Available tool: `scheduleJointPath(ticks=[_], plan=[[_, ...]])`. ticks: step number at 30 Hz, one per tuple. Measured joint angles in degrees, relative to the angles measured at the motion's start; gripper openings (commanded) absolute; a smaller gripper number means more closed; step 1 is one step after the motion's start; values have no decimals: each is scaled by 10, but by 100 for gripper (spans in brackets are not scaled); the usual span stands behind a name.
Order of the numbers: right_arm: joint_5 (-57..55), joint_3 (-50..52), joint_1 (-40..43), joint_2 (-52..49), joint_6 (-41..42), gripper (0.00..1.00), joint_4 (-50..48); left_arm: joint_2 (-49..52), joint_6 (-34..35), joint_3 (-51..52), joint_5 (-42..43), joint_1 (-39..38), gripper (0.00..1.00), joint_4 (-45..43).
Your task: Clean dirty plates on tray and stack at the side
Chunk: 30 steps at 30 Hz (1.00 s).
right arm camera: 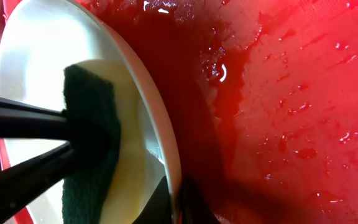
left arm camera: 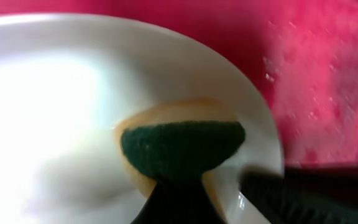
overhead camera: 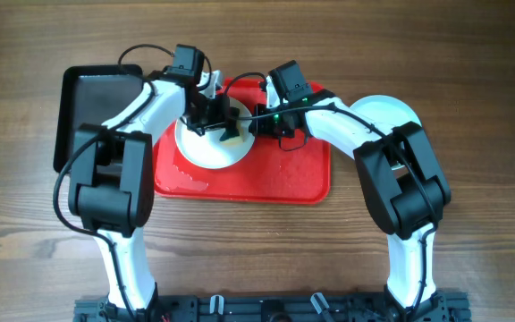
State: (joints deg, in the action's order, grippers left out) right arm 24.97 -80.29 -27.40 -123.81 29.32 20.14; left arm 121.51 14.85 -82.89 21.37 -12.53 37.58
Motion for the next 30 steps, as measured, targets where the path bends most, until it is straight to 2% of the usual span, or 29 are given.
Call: scheduleJointPath(ticks=[7, 12, 18, 25, 30], plan=[[0, 0, -9, 0, 0, 4, -1, -7, 134, -32, -226, -13, 4, 85], [10, 0, -21, 0, 0, 5, 2, -8, 151, -37, -266, -13, 4, 150], [16, 0, -21, 0, -9, 4, 9, -8, 43, -38, -195, 3, 4, 201], [18, 0, -14, 0, -20, 4, 11, -1, -141, -24, -7, 25, 4, 233], [17, 0, -13, 0, -22, 4, 10, 7, -194, -14, 70, 24, 4, 199]])
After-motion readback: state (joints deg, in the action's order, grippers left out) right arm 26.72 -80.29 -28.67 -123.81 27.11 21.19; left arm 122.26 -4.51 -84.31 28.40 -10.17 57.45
